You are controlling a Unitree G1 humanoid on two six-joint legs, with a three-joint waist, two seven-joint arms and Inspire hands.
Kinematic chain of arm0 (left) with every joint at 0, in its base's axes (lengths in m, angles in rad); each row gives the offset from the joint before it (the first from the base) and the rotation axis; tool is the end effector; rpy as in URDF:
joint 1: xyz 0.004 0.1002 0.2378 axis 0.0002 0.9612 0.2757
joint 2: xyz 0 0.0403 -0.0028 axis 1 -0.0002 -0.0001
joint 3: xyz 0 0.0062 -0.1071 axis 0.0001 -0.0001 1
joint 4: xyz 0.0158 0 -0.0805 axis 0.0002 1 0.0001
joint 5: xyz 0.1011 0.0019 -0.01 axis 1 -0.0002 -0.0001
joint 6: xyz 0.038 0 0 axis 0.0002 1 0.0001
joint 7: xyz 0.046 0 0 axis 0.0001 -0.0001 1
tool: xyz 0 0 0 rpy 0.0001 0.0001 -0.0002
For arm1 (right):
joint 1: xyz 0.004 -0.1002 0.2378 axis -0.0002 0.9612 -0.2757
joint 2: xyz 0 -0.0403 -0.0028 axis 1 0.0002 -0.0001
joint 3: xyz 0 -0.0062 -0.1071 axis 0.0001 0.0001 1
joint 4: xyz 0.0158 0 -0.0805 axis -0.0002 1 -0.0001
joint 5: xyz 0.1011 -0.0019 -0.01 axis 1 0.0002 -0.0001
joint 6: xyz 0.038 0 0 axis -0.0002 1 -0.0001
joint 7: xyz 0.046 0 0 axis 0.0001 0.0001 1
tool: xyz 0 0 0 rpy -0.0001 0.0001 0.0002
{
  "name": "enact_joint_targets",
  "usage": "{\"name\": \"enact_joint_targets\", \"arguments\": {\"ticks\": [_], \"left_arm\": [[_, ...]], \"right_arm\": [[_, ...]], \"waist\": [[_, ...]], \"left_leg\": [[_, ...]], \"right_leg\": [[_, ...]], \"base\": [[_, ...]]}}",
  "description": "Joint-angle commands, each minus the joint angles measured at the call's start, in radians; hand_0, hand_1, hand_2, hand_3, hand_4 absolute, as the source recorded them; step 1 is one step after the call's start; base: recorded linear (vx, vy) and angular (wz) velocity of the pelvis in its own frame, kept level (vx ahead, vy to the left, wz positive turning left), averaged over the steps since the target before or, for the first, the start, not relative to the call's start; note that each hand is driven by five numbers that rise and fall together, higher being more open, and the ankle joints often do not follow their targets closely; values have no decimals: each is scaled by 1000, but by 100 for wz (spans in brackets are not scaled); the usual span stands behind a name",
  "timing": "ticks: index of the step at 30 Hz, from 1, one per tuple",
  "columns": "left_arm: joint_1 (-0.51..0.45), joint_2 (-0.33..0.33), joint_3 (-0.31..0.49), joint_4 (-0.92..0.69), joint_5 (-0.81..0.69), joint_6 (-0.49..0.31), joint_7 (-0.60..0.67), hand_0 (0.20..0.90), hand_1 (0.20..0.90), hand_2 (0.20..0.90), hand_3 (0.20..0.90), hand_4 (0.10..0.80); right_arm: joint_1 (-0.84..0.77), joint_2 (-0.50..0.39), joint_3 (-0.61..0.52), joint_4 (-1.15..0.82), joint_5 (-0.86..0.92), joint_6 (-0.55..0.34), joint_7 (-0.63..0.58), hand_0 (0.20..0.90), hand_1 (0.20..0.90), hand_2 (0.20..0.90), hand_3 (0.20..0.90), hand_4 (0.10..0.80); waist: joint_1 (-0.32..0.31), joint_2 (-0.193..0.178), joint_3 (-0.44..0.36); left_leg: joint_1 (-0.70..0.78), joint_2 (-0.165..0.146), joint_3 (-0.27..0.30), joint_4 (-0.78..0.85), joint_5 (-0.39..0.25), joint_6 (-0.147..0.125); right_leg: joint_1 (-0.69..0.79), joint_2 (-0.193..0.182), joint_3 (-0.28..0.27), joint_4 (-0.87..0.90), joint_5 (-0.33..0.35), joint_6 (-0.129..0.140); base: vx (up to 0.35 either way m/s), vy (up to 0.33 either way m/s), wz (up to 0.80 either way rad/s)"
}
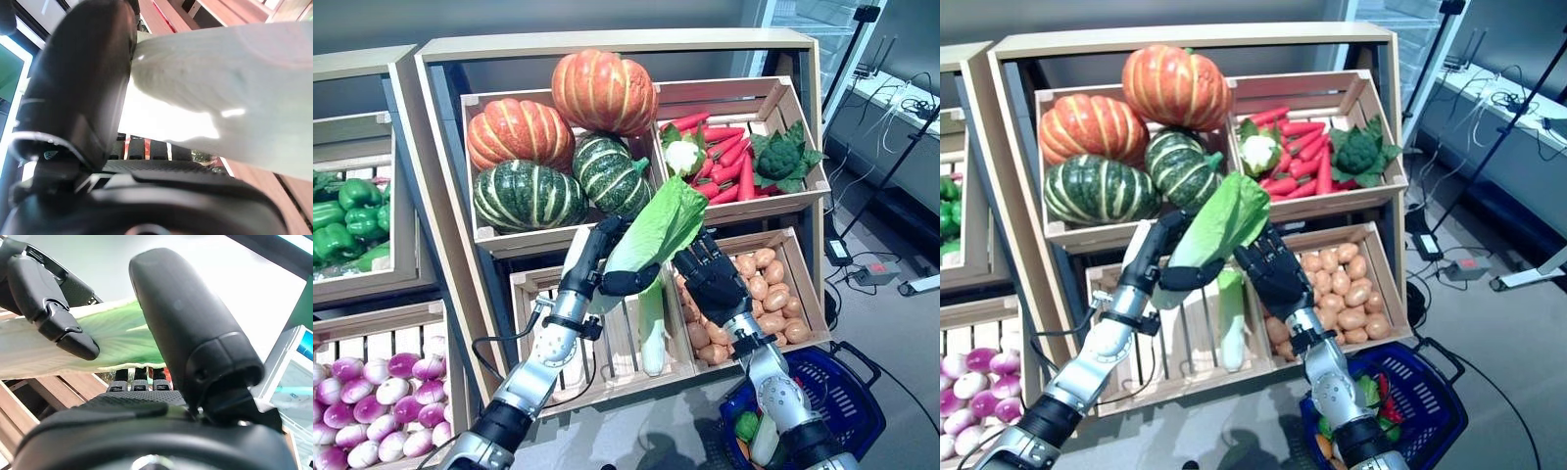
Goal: Put vegetables into the basket
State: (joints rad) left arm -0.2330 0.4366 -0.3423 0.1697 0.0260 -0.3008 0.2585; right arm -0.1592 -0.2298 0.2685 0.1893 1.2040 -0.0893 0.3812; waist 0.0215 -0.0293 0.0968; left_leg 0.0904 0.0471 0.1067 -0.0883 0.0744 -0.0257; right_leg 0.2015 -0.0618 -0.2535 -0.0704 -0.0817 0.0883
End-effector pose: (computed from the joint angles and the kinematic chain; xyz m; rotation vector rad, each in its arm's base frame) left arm 0.2392 0.1649 0.0629 0.4299 -0.3450 -0.1333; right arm 0.2303 -0.1447 0.0331 0.9441 -0.0520 0.5036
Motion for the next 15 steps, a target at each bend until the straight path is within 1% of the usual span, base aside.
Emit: {"name": "enact_joint_targets", "arguments": {"ticks": [1,7,15], "left_arm": [[-149,8,-14,0,51,-72,10,300,300,300,300,400],[-150,9,-30,38,78,-67,25,300,300,300,300,400],[-147,17,-17,94,96,-69,46,300,300,300,300,400]], "right_arm": [[-153,44,-16,-165,94,-68,66,900,900,900,900,800],[-179,43,-7,-249,130,-24,99,900,900,900,900,800],[-167,22,-15,-332,156,32,147,900,900,900,900,800]], "waist": [[-1,-2,-80],[-2,-2,-74],[-9,-7,-72]], "left_leg": [[37,-39,-2,1,-106,30],[40,-40,-1,1,-108,30],[49,-40,-1,1,-114,31]], "right_leg": [[-56,0,12,-17,83,-32],[-54,-1,16,-17,81,-32],[-46,0,25,-17,76,-30]], "base": [[0,0,0],[0,0,0],[8,1,0]]}}
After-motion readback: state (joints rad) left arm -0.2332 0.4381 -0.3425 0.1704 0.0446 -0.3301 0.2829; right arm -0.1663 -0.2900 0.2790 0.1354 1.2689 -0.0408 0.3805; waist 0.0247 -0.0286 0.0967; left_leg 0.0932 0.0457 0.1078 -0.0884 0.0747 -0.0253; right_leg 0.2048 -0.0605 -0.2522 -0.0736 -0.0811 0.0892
